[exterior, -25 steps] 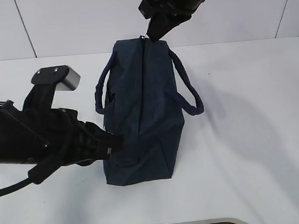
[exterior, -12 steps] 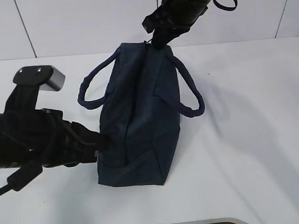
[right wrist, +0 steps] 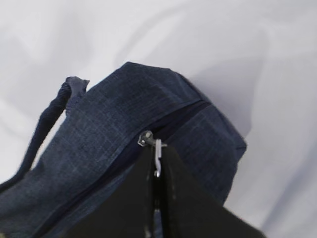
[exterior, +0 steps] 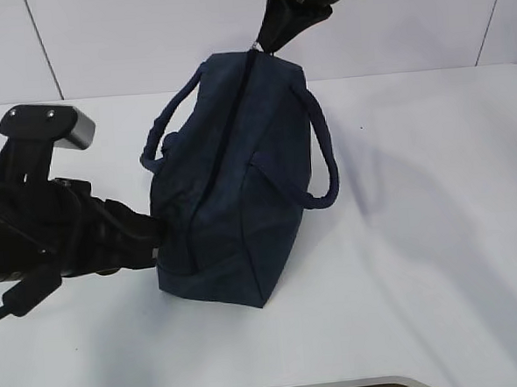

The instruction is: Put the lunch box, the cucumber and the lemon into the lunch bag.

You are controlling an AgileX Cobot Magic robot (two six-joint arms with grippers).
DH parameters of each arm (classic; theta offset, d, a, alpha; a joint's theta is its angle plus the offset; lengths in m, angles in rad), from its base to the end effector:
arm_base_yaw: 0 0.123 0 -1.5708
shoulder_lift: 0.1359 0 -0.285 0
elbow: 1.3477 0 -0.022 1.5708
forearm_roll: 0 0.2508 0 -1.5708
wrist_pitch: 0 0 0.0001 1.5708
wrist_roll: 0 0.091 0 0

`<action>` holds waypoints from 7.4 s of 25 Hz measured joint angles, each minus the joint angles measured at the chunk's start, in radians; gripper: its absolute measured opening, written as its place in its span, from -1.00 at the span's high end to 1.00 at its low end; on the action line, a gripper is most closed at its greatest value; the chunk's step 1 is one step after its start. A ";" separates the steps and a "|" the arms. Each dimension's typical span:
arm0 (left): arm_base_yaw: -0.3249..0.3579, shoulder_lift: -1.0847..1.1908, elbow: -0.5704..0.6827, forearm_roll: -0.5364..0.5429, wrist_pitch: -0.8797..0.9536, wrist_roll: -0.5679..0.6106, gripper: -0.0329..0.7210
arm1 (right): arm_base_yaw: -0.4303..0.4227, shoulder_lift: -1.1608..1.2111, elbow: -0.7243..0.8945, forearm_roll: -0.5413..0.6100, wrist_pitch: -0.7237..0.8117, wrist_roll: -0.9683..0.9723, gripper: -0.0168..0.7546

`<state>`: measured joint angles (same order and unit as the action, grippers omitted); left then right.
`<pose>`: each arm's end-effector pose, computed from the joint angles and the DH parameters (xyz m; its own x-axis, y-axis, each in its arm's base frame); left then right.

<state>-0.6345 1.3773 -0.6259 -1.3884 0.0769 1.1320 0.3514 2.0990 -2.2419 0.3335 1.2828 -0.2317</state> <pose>0.2095 -0.1629 0.2133 -0.6504 0.1654 -0.7414 0.4898 0.8373 -0.2429 0.4208 0.1847 0.3516 -0.7375 -0.4051 -0.5403 -0.5802 0.7895 0.2000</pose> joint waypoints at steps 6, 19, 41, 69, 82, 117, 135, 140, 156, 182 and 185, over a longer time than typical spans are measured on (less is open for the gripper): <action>0.000 0.000 0.000 0.000 -0.023 0.000 0.96 | 0.000 0.004 -0.016 0.034 0.000 0.067 0.94; 0.000 0.000 0.005 -0.023 -0.409 0.001 0.97 | 0.000 0.004 -0.016 0.064 0.000 0.117 0.94; -0.002 0.000 0.005 0.095 -0.657 0.006 0.97 | 0.002 0.009 0.052 0.079 -0.007 -0.113 0.94; 0.098 0.002 0.004 0.398 -0.229 0.006 0.97 | 0.000 -0.354 0.557 0.024 -0.034 -0.116 0.94; 0.110 0.002 0.004 0.400 -0.205 0.006 0.97 | 0.000 -0.436 0.694 0.027 -0.047 -0.105 0.94; 0.114 0.002 0.004 0.401 -0.184 0.006 0.97 | -0.005 -0.383 0.645 0.178 -0.052 0.551 0.94; 0.114 0.002 0.006 0.401 -0.185 0.006 0.98 | -0.108 -0.359 0.645 0.242 -0.052 0.545 0.94; 0.114 0.002 0.006 0.401 -0.185 0.006 0.98 | -0.131 -0.355 0.645 0.219 -0.051 0.545 0.94; 0.114 0.002 0.006 0.395 -0.192 0.006 0.98 | -0.182 -0.278 0.635 0.173 -0.048 0.446 0.94; 0.114 0.002 0.006 0.364 -0.215 0.006 0.98 | -0.181 -0.185 0.512 0.041 -0.038 0.387 0.94; 0.114 0.002 0.006 0.358 -0.215 0.006 0.98 | -0.181 -0.166 0.510 0.026 -0.038 0.378 0.94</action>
<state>-0.5201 1.3791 -0.6199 -1.0301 -0.1377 1.1378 0.1705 1.9329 -1.7318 0.3590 1.2444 0.1460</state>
